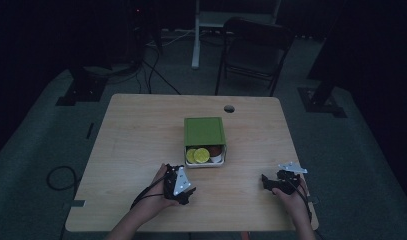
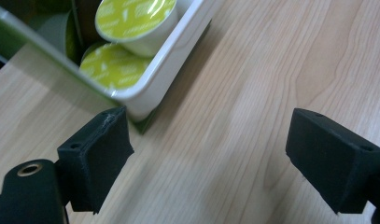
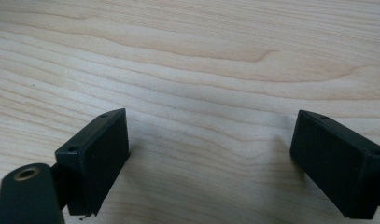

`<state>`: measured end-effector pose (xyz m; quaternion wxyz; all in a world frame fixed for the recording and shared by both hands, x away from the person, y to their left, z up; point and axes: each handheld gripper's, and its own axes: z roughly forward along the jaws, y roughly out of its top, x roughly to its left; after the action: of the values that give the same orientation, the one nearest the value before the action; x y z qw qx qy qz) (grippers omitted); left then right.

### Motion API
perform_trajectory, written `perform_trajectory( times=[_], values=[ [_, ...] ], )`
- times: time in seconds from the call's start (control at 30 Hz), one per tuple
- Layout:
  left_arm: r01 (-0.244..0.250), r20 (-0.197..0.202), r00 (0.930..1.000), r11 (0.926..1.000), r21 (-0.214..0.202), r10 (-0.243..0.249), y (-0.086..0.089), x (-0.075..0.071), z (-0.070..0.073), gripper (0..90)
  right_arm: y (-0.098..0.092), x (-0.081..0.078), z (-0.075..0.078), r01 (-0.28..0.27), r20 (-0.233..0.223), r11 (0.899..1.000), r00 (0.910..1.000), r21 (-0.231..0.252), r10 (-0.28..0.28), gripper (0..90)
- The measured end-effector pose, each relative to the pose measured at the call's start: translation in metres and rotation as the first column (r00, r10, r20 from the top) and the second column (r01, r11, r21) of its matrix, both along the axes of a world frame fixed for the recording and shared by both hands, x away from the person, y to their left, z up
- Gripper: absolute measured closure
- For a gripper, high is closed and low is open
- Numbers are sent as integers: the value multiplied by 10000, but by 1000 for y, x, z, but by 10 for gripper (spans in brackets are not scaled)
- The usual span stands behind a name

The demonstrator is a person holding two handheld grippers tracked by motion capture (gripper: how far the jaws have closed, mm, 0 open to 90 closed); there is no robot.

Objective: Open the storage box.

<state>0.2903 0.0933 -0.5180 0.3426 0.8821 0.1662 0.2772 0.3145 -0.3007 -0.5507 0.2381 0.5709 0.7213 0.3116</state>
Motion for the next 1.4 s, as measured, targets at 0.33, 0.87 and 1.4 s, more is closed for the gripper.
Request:
perform_trajectory(
  times=[0.33, 0.87, 1.4],
  values=[
    [665, 431, 9968, 9973, 318, -678, -26, 1, 1, 149, 0, 0, 0, 2, 3, 10000, 10000, 3, -2, 112],
    [1757, 1156, 9765, 9826, 606, -1818, -67, 7, 6, 168, 0, 0, 0, -5, 11, 10000, 10000, 6, 5, 114],
    [1850, 2384, 9477, 9738, 1319, -2123, -84, 28, 4, 449, 0, 0, 0, -61, 48, 10000, 10000, 14, 61, 126]
  ],
)
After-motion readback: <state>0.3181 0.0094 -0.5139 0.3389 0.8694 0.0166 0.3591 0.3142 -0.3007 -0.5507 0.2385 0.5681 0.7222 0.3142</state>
